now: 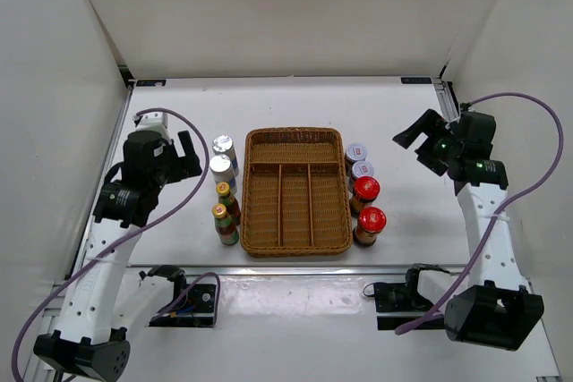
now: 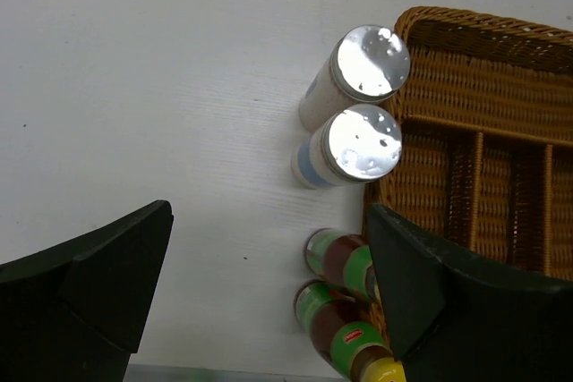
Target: Organize the condiment bottles
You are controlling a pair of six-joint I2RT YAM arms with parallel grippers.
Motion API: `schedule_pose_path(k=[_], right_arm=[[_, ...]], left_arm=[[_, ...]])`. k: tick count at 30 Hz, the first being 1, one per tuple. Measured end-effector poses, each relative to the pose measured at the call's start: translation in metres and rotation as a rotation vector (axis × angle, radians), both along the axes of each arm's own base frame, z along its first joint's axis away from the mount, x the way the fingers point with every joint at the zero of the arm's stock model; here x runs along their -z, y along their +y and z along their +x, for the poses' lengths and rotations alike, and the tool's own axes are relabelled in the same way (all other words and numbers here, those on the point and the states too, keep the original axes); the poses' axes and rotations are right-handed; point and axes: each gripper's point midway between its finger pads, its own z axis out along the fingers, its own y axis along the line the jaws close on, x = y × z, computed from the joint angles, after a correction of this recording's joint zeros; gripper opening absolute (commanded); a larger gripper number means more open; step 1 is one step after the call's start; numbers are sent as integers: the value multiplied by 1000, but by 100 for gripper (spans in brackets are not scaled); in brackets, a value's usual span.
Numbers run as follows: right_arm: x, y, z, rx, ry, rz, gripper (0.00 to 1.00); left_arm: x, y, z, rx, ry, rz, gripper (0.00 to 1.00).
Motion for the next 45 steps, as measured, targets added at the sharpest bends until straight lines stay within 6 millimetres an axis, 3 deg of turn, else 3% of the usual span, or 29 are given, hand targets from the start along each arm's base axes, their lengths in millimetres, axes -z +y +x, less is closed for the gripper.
schedule_pose_path(k=[4,9,12,14,17,19,20,23,25,27,29,31,39,45], right_arm=[[-7,-6,-5,11,7,78,99],[-61,-4,-11,25,-191,177,99],[-75,-7,-16,104,-330,337,99],[-65,-18,-9,178,-374,481,99],[-27,-33,12,239,-233,610,99],[-22,-35,35,203,-106,583,99],[-30,-34,47,164,-81,541,99],[-83,-23,85,13,-118,287,99],[-112,-10,95,-70,-186,103,99],[-120,4,92,-141,-208,-46,99],[-110,17,89,-206,-181,-186,99],[-88,27,89,-267,-124,-284,99],[43,52,90,-460,259,-474,99],[89,85,81,-584,385,-533,91]], left_arm=[[10,4,-6,-36,39,41,100],[19,6,-8,-65,72,132,100],[26,0,-3,-51,98,185,100],[31,-2,1,-48,119,215,100],[34,-3,6,-52,131,230,100],[33,-4,7,-52,125,227,100],[32,-4,7,-51,120,227,100],[31,-4,9,-50,111,226,100],[31,-4,10,-52,105,224,100],[33,-5,11,-55,103,222,100],[37,-5,13,-57,105,223,100],[42,-6,14,-59,114,224,100],[58,-11,25,-62,168,241,100],[32,-16,39,-66,136,225,100]])
